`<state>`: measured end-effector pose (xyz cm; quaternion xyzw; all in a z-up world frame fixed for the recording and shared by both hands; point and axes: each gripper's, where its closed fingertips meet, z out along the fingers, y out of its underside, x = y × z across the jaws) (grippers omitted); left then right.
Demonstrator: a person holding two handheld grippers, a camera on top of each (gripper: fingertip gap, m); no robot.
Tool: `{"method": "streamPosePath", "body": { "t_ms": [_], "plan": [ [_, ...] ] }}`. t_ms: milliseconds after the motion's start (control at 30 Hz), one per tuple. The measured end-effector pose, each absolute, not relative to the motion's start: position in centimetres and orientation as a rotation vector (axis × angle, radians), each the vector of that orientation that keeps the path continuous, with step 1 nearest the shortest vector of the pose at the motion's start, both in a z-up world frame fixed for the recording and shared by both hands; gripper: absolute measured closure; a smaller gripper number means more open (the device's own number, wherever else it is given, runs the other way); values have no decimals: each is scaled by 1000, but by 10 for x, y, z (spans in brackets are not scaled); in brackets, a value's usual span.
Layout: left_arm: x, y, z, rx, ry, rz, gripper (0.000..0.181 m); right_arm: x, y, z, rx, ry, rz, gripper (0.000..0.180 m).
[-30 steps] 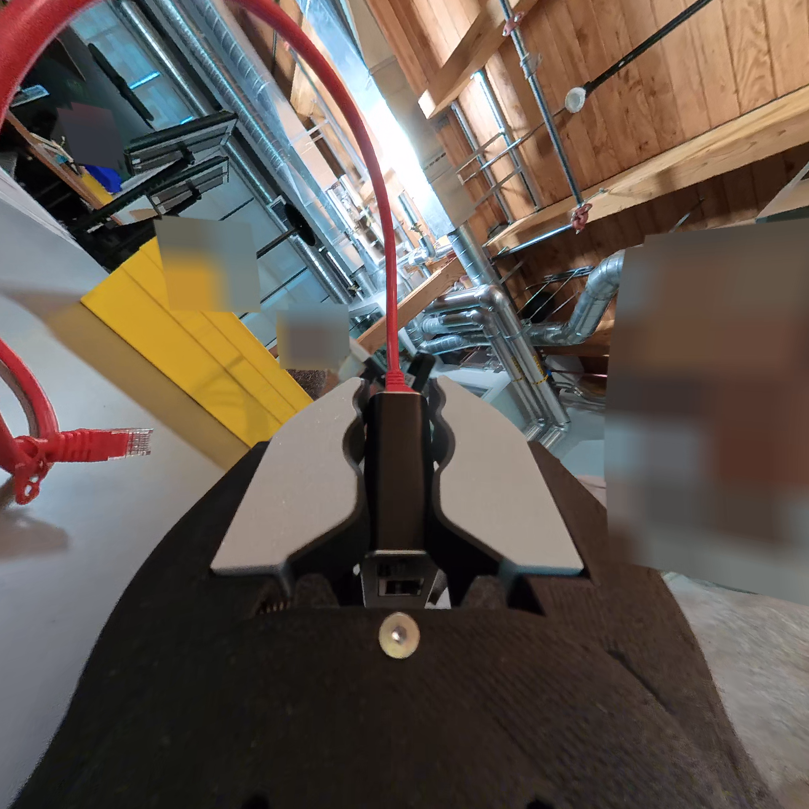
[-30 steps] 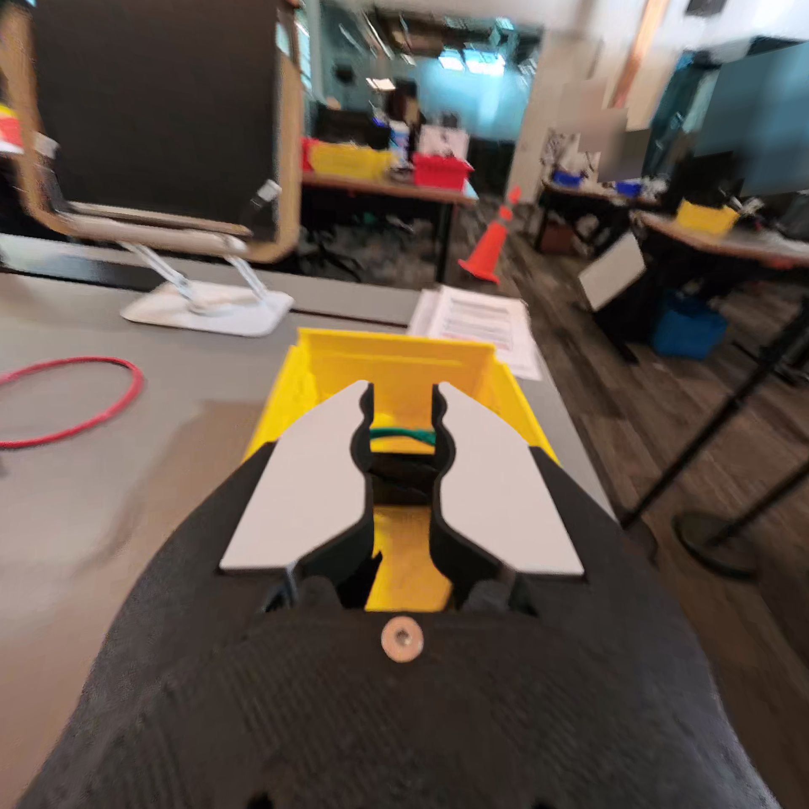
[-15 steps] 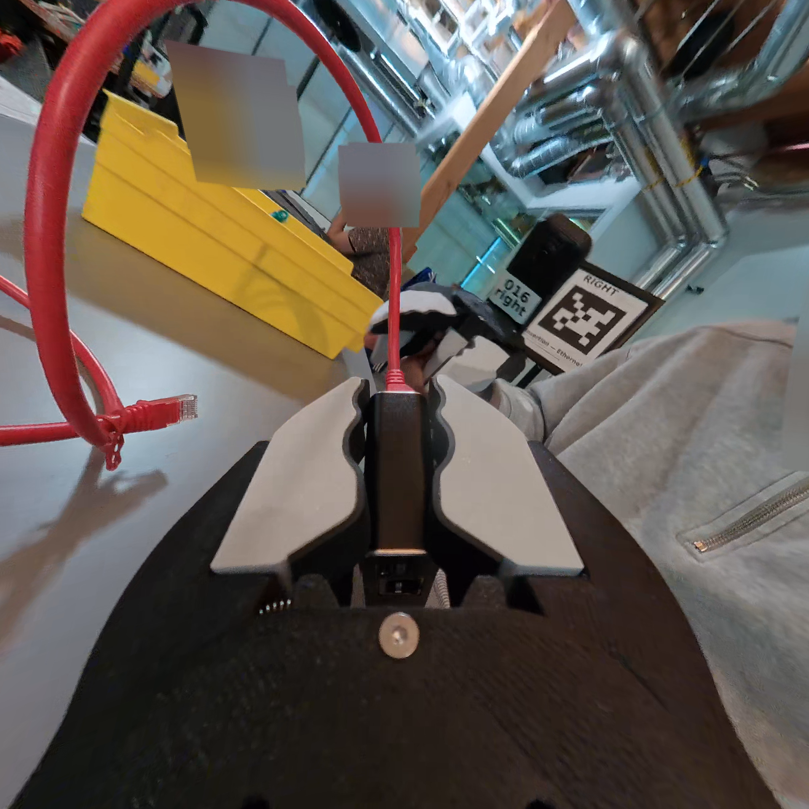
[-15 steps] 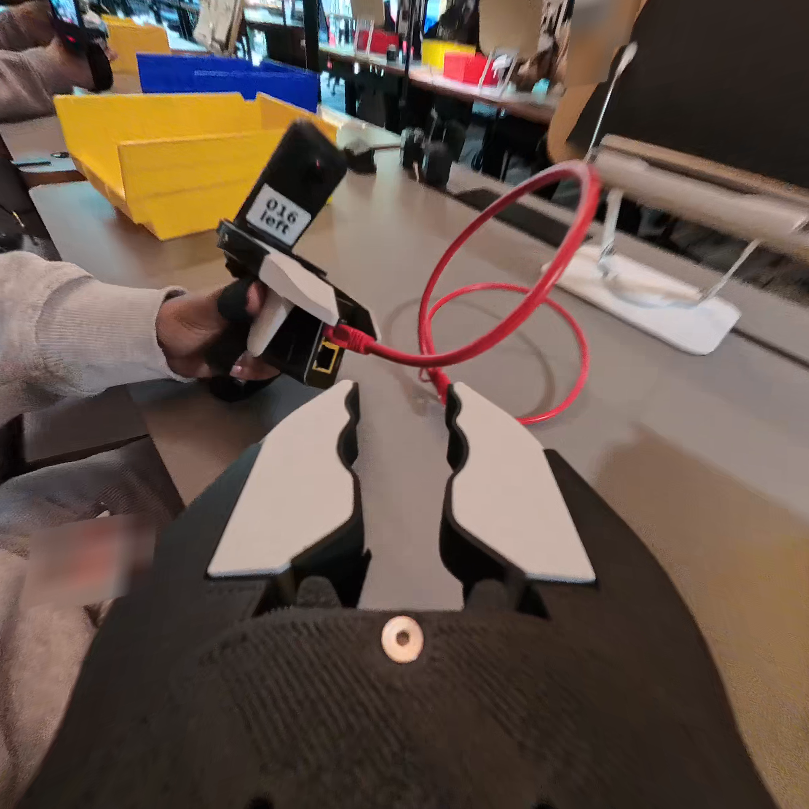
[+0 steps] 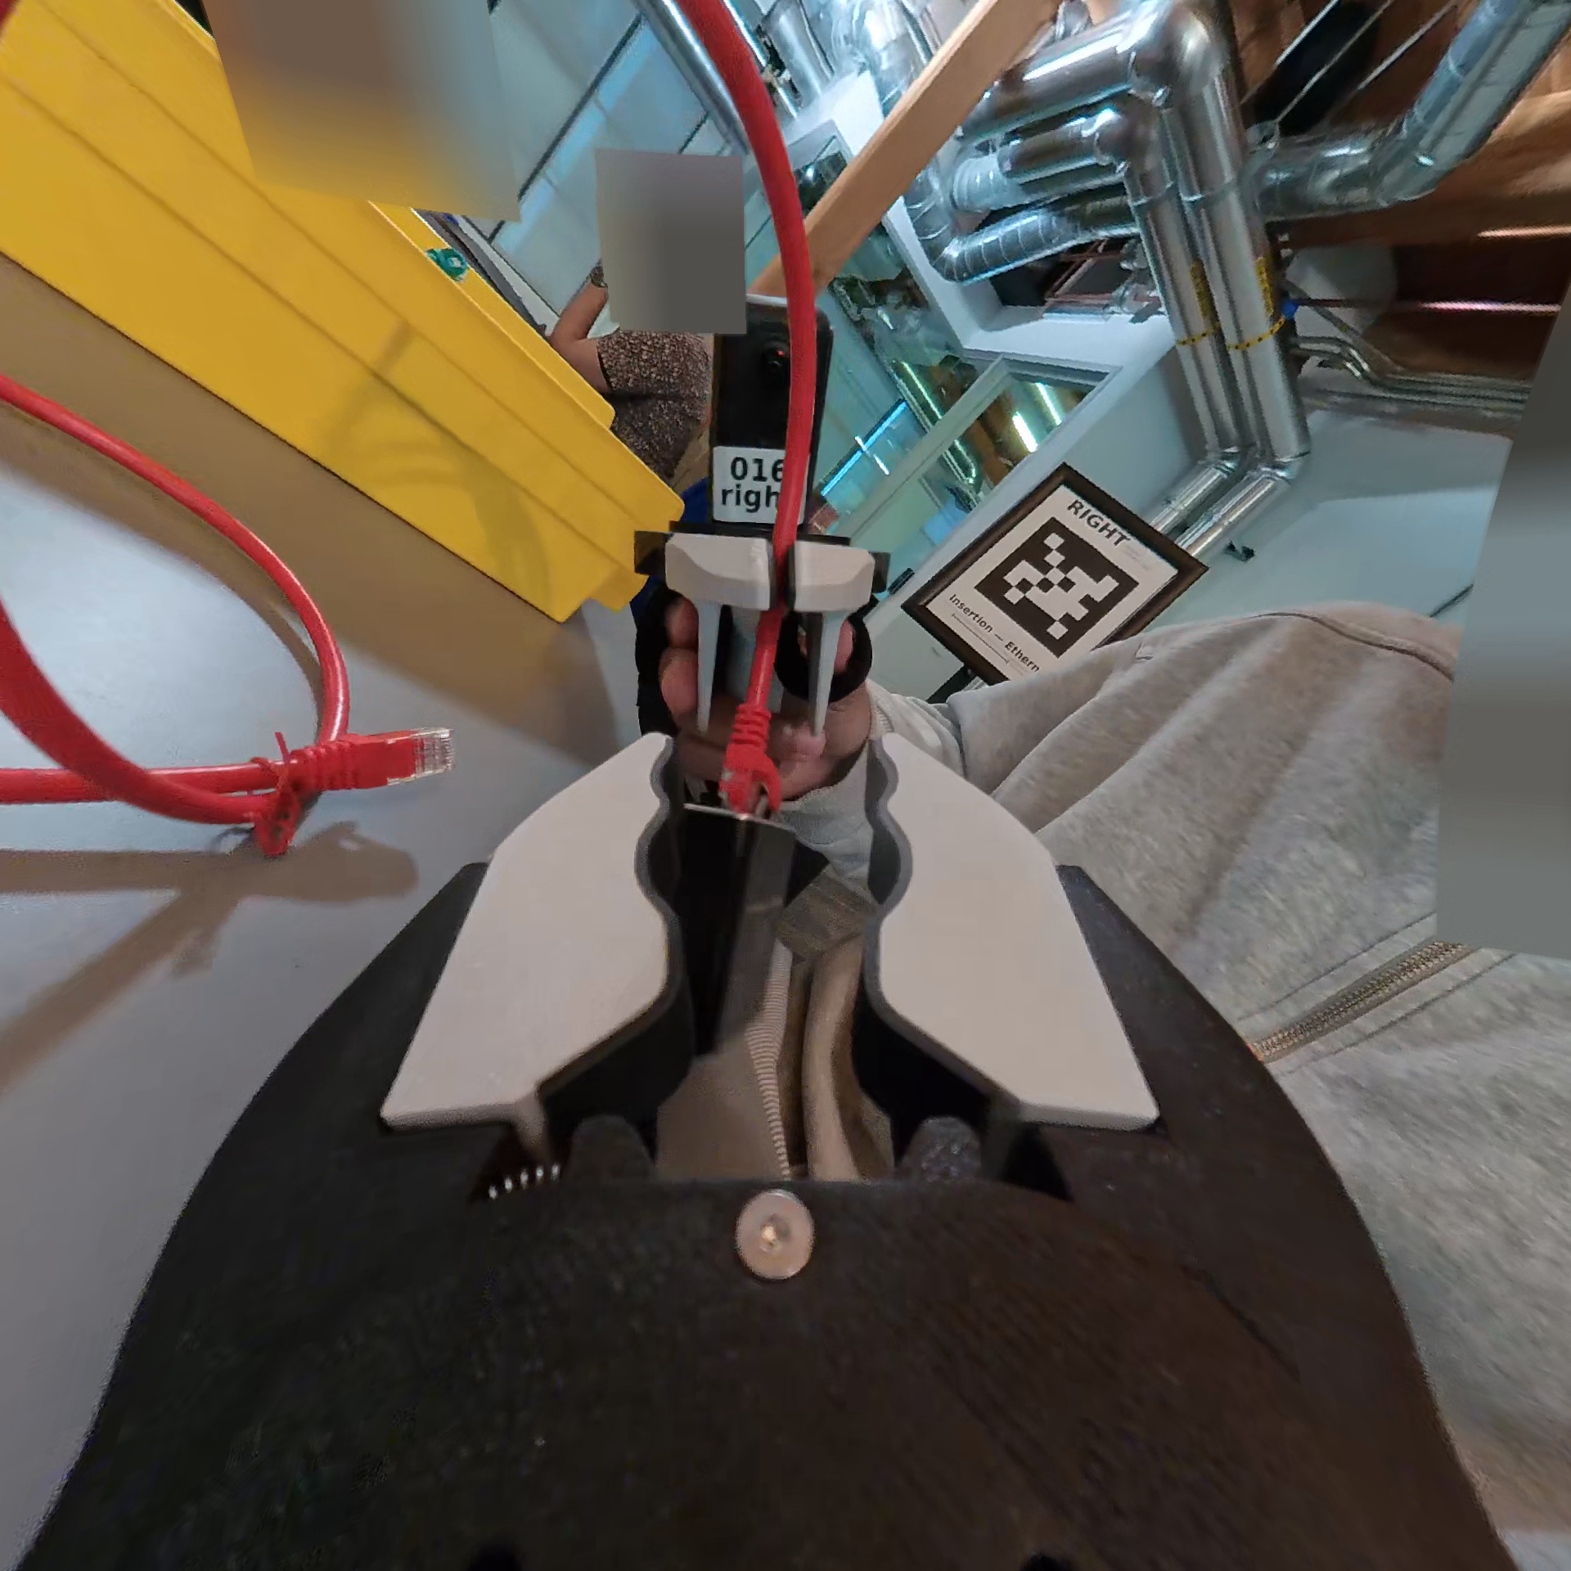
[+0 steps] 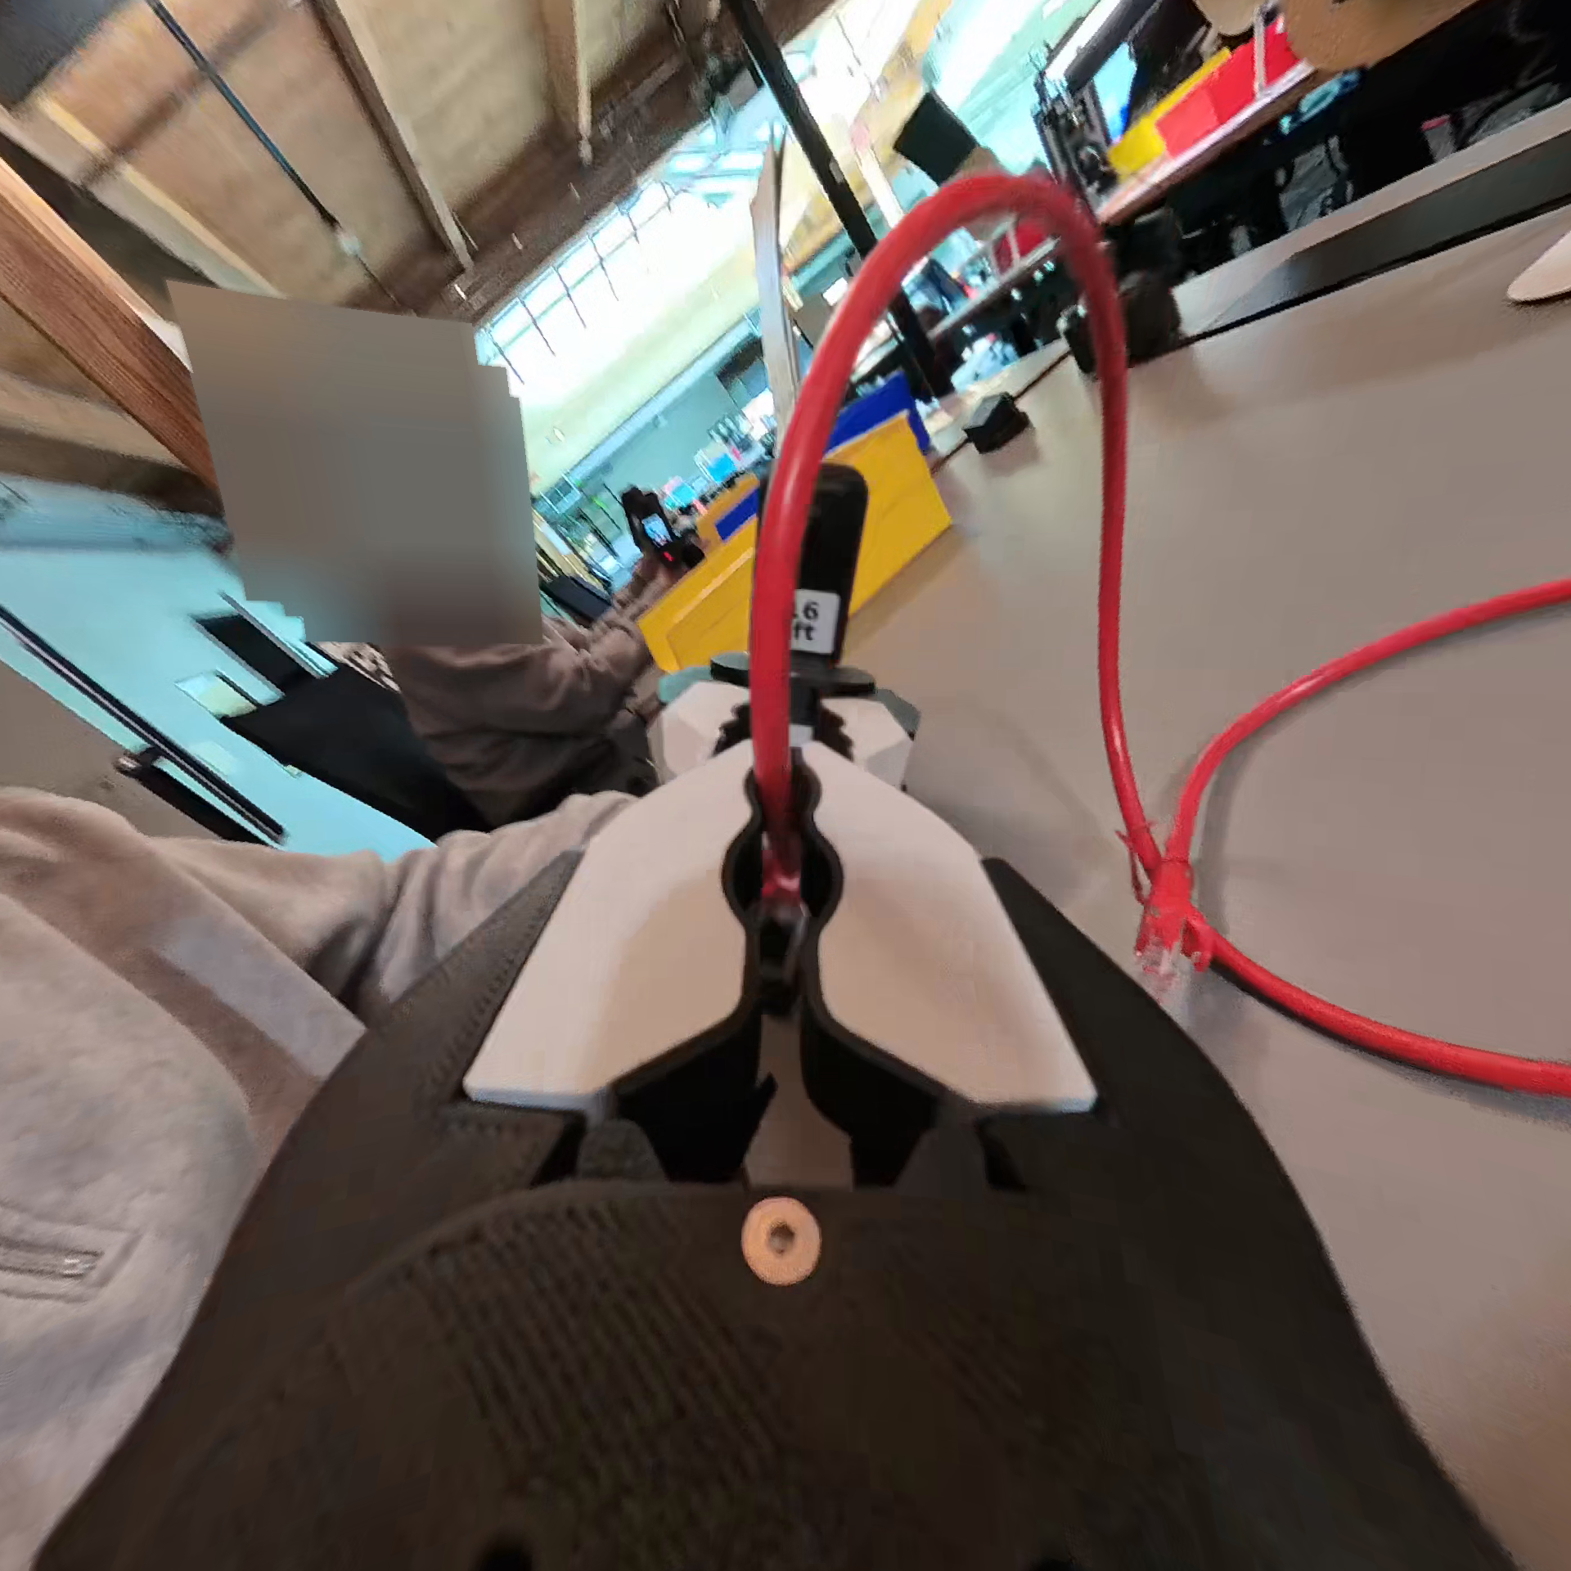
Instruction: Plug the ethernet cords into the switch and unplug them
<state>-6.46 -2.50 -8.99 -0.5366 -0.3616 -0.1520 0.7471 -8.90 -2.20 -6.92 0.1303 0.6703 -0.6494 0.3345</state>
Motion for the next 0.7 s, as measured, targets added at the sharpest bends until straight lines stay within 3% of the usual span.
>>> {"method": "streamPosePath", "body": {
  "t_ms": [700],
  "plan": [
    [-32, 58, -111, -1356, -760, -643, 111, -75, 2, -14, 198, 1349, -1863, 180]
  ]
}}
